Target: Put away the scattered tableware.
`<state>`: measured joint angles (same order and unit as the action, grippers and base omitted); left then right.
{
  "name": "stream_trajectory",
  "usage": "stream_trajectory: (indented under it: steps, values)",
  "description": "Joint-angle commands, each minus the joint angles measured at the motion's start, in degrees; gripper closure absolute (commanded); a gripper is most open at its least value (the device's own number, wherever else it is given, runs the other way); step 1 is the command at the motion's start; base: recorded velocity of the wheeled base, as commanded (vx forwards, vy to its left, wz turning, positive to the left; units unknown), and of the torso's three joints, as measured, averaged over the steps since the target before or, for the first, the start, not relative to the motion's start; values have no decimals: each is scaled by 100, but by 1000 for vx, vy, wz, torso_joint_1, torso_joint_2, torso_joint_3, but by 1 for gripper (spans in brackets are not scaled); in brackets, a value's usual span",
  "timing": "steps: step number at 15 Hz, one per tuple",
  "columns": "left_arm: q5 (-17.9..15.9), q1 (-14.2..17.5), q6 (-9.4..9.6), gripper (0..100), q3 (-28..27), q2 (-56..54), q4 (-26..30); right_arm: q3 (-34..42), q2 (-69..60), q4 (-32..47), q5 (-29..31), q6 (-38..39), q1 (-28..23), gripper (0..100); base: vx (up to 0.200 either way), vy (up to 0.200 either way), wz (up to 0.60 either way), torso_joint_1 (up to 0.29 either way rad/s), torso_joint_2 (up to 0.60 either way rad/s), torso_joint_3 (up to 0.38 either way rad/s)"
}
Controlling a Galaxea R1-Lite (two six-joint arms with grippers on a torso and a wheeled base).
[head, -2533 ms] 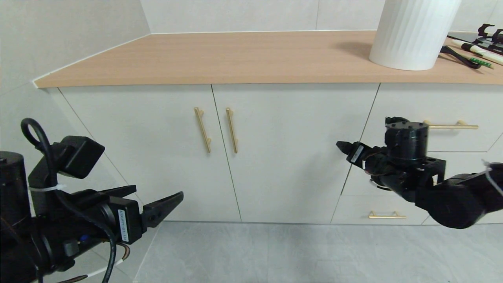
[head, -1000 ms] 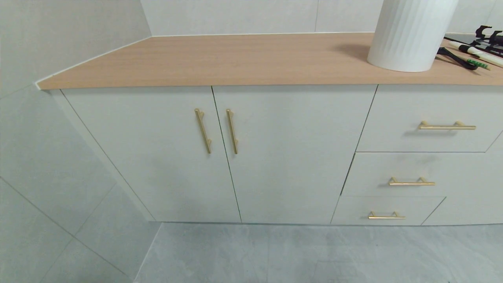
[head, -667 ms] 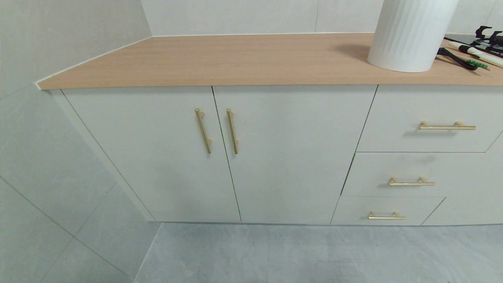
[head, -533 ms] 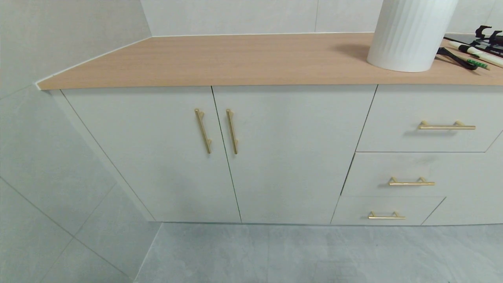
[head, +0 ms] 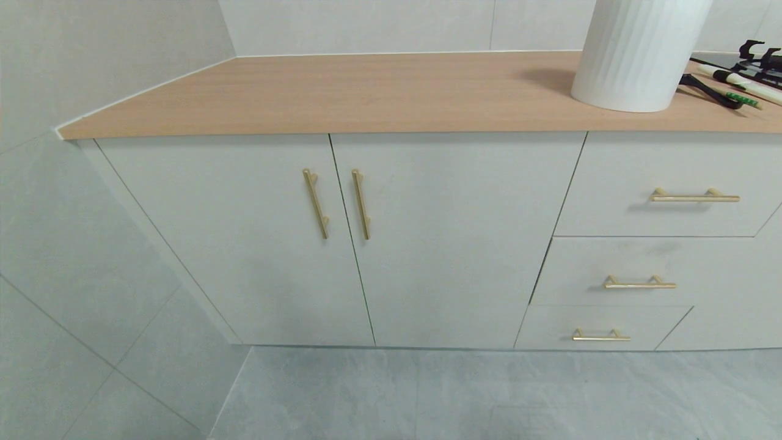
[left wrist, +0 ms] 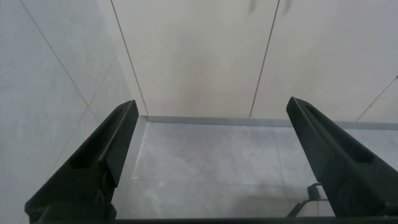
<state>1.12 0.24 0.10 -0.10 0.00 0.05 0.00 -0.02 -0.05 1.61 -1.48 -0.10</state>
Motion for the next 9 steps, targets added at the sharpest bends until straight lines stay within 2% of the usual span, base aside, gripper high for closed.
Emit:
stream_trajectory:
  steps: [1,9]
  values:
    - [2,2,-36,0,1,9,-5,0,11,14,6,-11,1,0,0,0,0,0,0,0]
    - [2,2,-27,0,1,9,-5,0,11,14,6,-11,1,0,0,0,0,0,0,0]
